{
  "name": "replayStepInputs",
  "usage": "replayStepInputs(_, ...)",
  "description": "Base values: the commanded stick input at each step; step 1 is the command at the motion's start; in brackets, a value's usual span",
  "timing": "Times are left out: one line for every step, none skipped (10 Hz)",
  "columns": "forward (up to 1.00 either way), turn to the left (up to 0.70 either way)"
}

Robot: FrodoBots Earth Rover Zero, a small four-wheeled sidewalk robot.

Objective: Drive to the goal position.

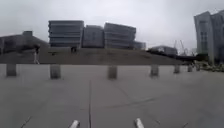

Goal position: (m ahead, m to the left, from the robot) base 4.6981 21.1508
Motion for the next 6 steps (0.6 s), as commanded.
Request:
replayStepInputs(1.0,0.0)
replayStepInputs(1.0,0.03)
replayStepInputs(1.0,0.32)
replayStepInputs(1.0,0.4)
replayStepInputs(1.0,0.4)
replayStepInputs(1.0,0.22)
